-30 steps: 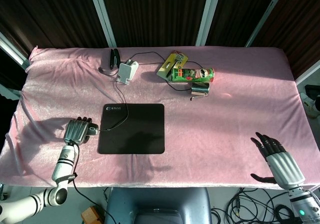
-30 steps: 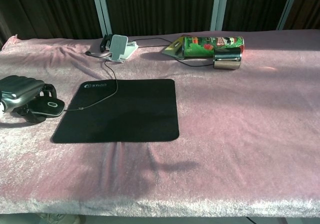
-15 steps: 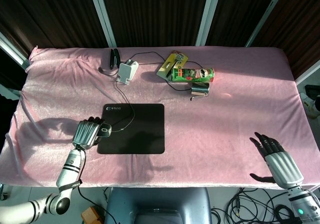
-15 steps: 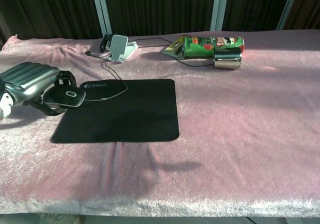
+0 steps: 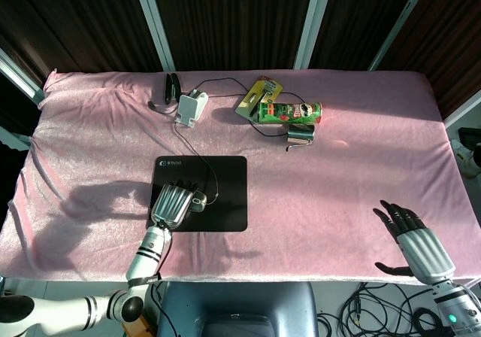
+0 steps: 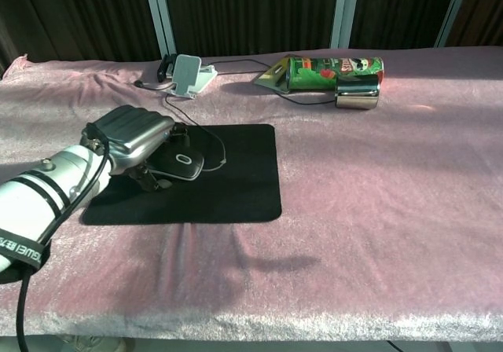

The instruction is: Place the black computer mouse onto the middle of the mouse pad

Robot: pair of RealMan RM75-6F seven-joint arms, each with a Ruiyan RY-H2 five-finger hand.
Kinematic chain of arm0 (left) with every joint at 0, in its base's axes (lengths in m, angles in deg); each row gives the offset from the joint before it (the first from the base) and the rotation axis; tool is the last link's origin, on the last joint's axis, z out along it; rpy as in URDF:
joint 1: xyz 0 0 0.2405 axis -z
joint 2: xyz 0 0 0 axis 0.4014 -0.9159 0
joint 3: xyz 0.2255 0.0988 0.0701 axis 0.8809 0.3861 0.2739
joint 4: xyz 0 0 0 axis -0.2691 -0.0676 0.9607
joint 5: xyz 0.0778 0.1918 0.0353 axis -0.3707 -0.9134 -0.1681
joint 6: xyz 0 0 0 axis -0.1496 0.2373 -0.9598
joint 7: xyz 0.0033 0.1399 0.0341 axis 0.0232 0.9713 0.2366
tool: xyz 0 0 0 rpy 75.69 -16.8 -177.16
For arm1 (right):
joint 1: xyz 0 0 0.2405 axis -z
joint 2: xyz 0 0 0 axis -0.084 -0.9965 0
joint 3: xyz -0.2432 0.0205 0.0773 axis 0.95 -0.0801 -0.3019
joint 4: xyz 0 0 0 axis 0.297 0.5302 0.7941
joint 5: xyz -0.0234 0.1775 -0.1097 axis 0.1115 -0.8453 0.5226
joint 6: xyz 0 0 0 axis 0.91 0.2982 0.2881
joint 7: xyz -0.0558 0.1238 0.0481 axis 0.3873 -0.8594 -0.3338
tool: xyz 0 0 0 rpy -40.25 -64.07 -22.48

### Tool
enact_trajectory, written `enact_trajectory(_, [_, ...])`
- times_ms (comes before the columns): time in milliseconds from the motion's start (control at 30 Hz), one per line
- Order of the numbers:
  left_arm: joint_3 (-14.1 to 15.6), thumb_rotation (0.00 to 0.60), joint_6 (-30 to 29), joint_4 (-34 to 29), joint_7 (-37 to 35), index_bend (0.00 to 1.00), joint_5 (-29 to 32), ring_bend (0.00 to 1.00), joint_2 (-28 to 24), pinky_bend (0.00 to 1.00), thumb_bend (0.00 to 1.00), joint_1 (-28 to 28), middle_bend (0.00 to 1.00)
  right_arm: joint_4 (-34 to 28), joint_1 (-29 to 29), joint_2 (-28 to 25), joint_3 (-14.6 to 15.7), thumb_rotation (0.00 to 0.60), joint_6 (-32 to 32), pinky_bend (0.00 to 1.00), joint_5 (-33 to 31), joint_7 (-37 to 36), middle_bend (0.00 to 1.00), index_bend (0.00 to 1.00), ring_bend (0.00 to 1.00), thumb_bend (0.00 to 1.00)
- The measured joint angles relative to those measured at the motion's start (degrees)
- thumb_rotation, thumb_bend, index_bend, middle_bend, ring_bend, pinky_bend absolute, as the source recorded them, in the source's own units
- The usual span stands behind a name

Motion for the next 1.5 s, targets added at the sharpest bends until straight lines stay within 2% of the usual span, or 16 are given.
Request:
enact_trajectory(100, [-0.43,0.600,0.16,3.03,0.57,0.48,0.79,0.51,2.53,0.60,0.38,0.81,0.59,0.07,-0.13,-0.04,0.01,0.600,-0.20,0.25,-0.06,-0.14,0.07,0.05,0.11,0.22])
enact_trajectory(200, [-0.90,0.600,-0.07,5.51,0.36,0.43,1.34,0.49,5.09,0.59,0.38,1.22,0.52,-0.01,-0.33,-0.08,0.07,0.600,-0.69,0.25,-0.11,0.03,0.07,0.05,0.11,0.22])
enact_trajectory(300, [-1.22,0.600,-0.82,6.84,0.05,0.30,1.59,0.38,6.44,0.55,0.37,1.34,0.35,-0.13,-0.39,-0.20,0.26,0.600,-0.80,0.25,0.10,0.17,0.07,0.05,0.11,0.22])
enact_trajectory(400, [-1.30,0.600,-1.02,6.71,0.11,0.07,2.06,0.17,6.47,0.42,0.34,1.16,0.07,-0.08,-0.33,-0.19,0.29,0.600,-0.57,0.25,0.17,0.10,0.07,0.05,0.11,0.22])
enact_trajectory(467, [-1.40,0.600,-0.85,5.87,-0.02,0.00,2.61,0.07,6.01,0.37,0.32,0.92,0.00,-0.04,-0.26,-0.13,0.29,0.600,-0.46,0.25,0.15,0.10,0.07,0.05,0.11,0.22])
enact_trajectory(567, [-1.56,0.600,-0.50,4.59,-1.14,0.00,2.94,0.00,5.18,0.33,0.30,0.55,0.00,-0.03,-0.28,-0.06,0.29,0.600,-0.48,0.25,0.15,0.29,0.07,0.05,0.11,0.22])
enact_trajectory(833, [-1.21,0.600,-0.33,-1.21,-1.27,0.00,4.50,0.00,1.49,0.32,0.27,-0.61,0.00,-0.01,-0.31,0.05,0.42,0.600,-0.60,0.25,0.23,0.59,0.07,0.06,0.11,0.22])
enact_trajectory(1033, [1.66,0.600,-4.43,-10.17,4.26,0.00,4.39,0.00,-5.75,0.32,0.28,-2.75,0.00,0.14,0.07,0.05,0.42,0.600,0.46,0.25,0.47,0.19,0.07,0.06,0.11,0.22])
enact_trajectory(1133, [4.11,0.600,-7.44,-15.78,4.19,0.00,1.80,0.00,-11.72,0.30,0.28,-5.05,0.00,0.32,0.32,0.22,0.40,0.600,1.10,0.25,0.68,0.12,0.07,0.06,0.11,0.22])
enact_trajectory(1300, [8.95,0.600,-10.61,-20.46,-3.77,0.00,-6.48,0.00,-24.05,0.24,0.28,-9.62,0.00,0.44,0.73,0.88,-0.08,0.600,1.84,0.25,0.10,0.70,0.07,0.06,0.11,0.22])
enact_trajectory(1367, [10.56,0.600,-12.50,-20.61,-9.77,0.00,-9.98,0.00,-27.20,0.22,0.28,-11.89,0.00,0.36,0.86,1.16,-0.34,0.600,2.00,0.25,-0.39,1.15,0.07,0.06,0.11,0.22])
enact_trajectory(1500, [13.57,0.600,-17.38,-18.20,-23.31,0.01,-17.58,0.02,-30.20,0.20,0.28,-16.65,0.00,-0.13,0.94,2.01,-0.96,0.600,1.86,0.24,-1.54,2.90,0.07,0.06,0.11,0.22])
